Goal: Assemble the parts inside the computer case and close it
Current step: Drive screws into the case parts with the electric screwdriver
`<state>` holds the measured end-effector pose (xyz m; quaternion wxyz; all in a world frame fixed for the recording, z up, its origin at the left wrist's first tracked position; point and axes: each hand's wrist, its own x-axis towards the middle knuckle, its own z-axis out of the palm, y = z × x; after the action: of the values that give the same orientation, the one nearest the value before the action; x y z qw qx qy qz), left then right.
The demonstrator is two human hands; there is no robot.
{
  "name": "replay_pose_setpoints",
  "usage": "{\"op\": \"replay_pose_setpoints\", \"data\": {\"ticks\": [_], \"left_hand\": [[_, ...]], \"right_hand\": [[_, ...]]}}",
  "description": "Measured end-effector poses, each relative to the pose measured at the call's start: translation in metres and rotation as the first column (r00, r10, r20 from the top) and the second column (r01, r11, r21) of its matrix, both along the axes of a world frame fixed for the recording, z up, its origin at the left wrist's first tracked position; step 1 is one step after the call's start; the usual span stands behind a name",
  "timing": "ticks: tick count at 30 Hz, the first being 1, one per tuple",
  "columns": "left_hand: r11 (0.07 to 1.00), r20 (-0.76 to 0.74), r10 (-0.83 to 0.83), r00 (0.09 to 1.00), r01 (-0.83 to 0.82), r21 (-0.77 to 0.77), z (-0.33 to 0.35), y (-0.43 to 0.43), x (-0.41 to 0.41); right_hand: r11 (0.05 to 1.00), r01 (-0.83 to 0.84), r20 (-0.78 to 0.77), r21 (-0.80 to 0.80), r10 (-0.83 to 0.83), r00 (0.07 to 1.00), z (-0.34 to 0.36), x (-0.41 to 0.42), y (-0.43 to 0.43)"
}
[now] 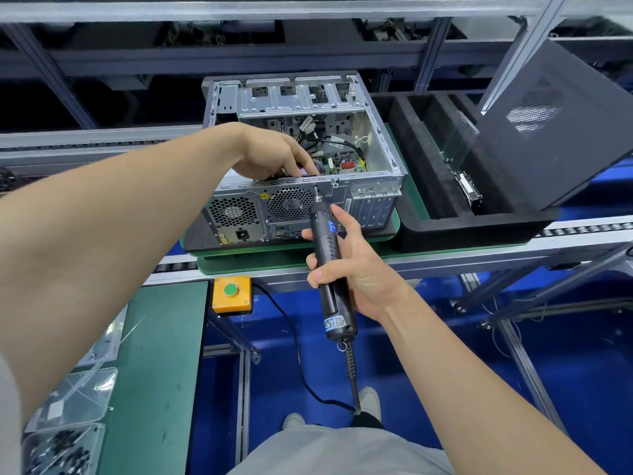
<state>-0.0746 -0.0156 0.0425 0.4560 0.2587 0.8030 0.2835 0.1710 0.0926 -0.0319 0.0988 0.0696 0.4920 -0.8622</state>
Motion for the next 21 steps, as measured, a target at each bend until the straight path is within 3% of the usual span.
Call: {"op": "replay_pose_setpoints", "data": {"ticks": [21], "left_hand": [[0.999, -0.022, 0.050, 0.999, -0.050, -0.003, 0.0025, 0.0022, 0.0076]], "right_hand": [[1.000, 0.004, -0.011, -0.012, -0.004, 1.000, -0.0009, 0.0000, -0.0006]]}}
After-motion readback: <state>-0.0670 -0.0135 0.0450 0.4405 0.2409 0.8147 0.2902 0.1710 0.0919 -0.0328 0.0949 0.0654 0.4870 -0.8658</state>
